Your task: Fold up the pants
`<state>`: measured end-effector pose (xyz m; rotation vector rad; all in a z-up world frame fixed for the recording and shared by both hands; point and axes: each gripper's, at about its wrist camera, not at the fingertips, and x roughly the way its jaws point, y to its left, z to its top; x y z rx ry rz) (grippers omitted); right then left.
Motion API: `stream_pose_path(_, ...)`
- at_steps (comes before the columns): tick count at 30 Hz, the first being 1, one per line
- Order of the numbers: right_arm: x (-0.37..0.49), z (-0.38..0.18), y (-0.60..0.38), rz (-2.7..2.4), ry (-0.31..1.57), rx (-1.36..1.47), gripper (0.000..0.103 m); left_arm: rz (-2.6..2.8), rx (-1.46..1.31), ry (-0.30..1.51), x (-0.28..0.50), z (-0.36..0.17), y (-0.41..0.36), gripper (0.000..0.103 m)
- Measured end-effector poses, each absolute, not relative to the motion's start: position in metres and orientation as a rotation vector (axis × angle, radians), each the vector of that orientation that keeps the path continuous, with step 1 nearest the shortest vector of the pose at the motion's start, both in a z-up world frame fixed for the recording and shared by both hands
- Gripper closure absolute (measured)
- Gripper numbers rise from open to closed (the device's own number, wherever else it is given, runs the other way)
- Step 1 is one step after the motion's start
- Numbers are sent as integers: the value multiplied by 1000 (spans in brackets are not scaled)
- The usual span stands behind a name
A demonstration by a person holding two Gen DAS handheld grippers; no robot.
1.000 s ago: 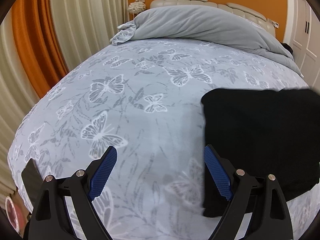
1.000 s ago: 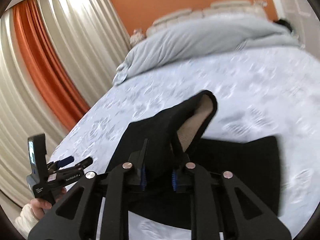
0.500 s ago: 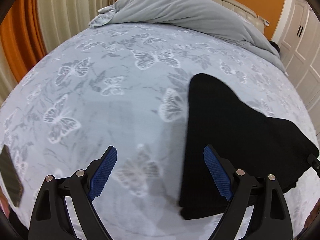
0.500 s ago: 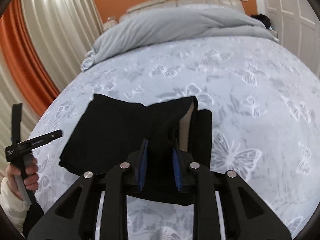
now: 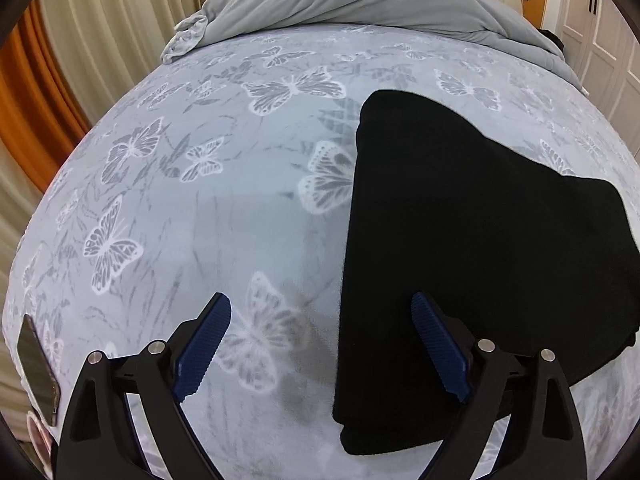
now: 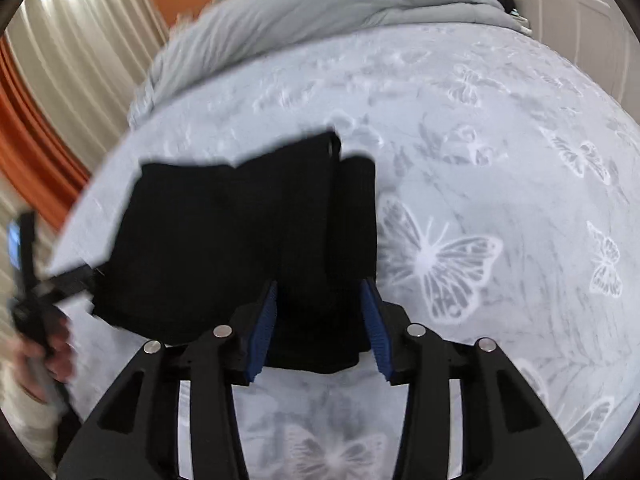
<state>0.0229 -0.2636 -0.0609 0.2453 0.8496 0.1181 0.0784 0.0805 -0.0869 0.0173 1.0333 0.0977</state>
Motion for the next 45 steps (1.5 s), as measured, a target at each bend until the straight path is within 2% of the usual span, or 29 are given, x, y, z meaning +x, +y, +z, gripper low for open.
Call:
stream_pose_path(4, 7, -42, -266, 66, 767, 252, 61, 91, -21, 1014, 75, -80, 87, 13)
stream_pose_path(9, 9, -42, -264, 67, 786, 216, 61, 36, -70, 934, 62, -60, 84, 13)
stream_pose_path(16, 17, -52, -284, 32, 833, 237, 50, 31, -129, 961, 66, -63, 79, 13)
stream_pose_path(20, 23, -64, -284, 117, 877, 349, 44, 13, -154, 1039, 74, -79, 82, 13)
stream_pose_path(26, 38, -76, -261, 147, 907, 340, 37, -73, -357, 1164, 84, -101, 107, 16)
stream_pose_path(28, 47, -83, -251, 144, 928, 318, 29, -102, -402, 1178, 84, -102, 112, 19)
stream_pose_path(29, 50, -88, -246, 142, 940, 305, 33, -102, -409, 1176, 83, -102, 112, 19)
stream_pose_path(30, 55, -94, -237, 157, 955, 281, 46, -95, -404, 1171, 82, -100, 112, 20)
stream_pose_path(31, 55, -93, -231, 148, 954, 246, 73, -91, -392, 1162, 81, -98, 111, 20)
stream_pose_path(32, 53, -86, -224, 149, 928, 215, 84, -88, -375, 1153, 79, -95, 109, 20)
stream_pose_path(35, 34, -50, -213, 211, 815, 179, 86, -79, -318, 1120, 75, -87, 101, 19)
stream_pose_path(37, 29, -54, -217, 191, 814, 120, 86, -89, -291, 1103, 73, -83, 95, 19)
stream_pose_path(39, 39, -87, -228, 131, 939, 99, 79, -85, -250, 1099, 73, -83, 87, 18)
stream_pose_path(40, 40, -101, -241, 113, 968, 171, 72, -80, -238, 1102, 74, -84, 85, 17)
stream_pose_path(42, 34, -92, -250, 127, 940, 234, 65, -79, -242, 1119, 77, -90, 83, 16)
stream_pose_path(43, 32, -85, -251, 118, 926, 215, 51, -67, -253, 1125, 78, -92, 85, 16)
stream_pose_path(44, 29, -80, -252, 112, 899, 191, 33, -61, -272, 1128, 78, -95, 88, 13)
stream_pose_path(45, 27, -78, -253, 99, 872, 165, 25, -57, -297, 1138, 80, -98, 92, 10)
